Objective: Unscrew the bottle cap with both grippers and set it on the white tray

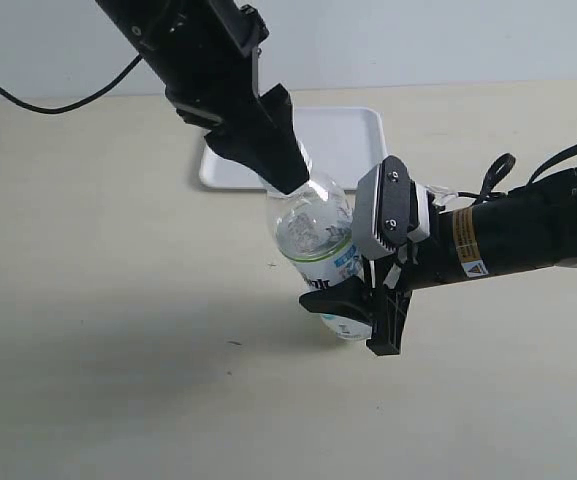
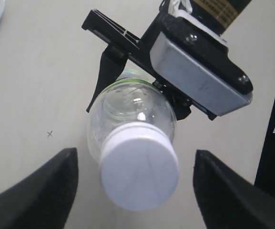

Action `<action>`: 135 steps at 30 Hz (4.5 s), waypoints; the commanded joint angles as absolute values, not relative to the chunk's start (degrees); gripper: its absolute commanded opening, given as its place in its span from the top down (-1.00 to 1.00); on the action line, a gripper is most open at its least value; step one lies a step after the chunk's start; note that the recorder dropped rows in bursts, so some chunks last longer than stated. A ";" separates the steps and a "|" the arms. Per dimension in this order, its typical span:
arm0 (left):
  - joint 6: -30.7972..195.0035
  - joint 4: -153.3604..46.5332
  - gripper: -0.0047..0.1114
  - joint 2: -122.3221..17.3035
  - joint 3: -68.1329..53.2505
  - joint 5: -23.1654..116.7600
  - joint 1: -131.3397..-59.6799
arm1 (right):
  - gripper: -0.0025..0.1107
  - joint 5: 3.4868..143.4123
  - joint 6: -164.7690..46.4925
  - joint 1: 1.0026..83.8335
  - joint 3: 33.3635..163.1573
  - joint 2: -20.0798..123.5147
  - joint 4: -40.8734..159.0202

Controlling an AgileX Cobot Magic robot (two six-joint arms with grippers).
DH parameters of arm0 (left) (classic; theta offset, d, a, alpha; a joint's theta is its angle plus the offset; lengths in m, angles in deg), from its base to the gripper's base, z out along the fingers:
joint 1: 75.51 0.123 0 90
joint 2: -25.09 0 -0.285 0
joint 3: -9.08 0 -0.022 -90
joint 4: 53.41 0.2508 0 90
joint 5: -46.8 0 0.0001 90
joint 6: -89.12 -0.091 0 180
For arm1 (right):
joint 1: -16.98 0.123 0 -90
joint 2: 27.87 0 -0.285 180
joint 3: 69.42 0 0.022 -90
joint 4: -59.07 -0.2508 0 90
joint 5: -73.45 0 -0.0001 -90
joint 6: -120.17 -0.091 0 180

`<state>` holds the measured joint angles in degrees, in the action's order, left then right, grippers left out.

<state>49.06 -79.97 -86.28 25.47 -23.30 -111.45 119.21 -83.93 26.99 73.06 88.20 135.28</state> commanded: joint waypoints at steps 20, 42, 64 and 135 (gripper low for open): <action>57.66 -80.63 0.92 -87.19 25.36 -23.17 -111.55 | 0.96 120.60 -83.97 27.00 73.08 87.88 134.59; 95.48 -78.92 0.92 -87.19 25.36 -22.29 -111.55 | 0.96 119.90 -83.53 27.00 73.08 87.88 134.52; 83.55 -78.21 -0.35 -87.19 25.36 -23.17 -111.55 | 0.96 120.13 -83.52 27.00 73.08 87.88 134.56; 89.12 -77.11 0.92 -85.40 25.36 -23.17 -111.44 | 0.96 120.66 -84.05 27.00 73.08 87.88 134.46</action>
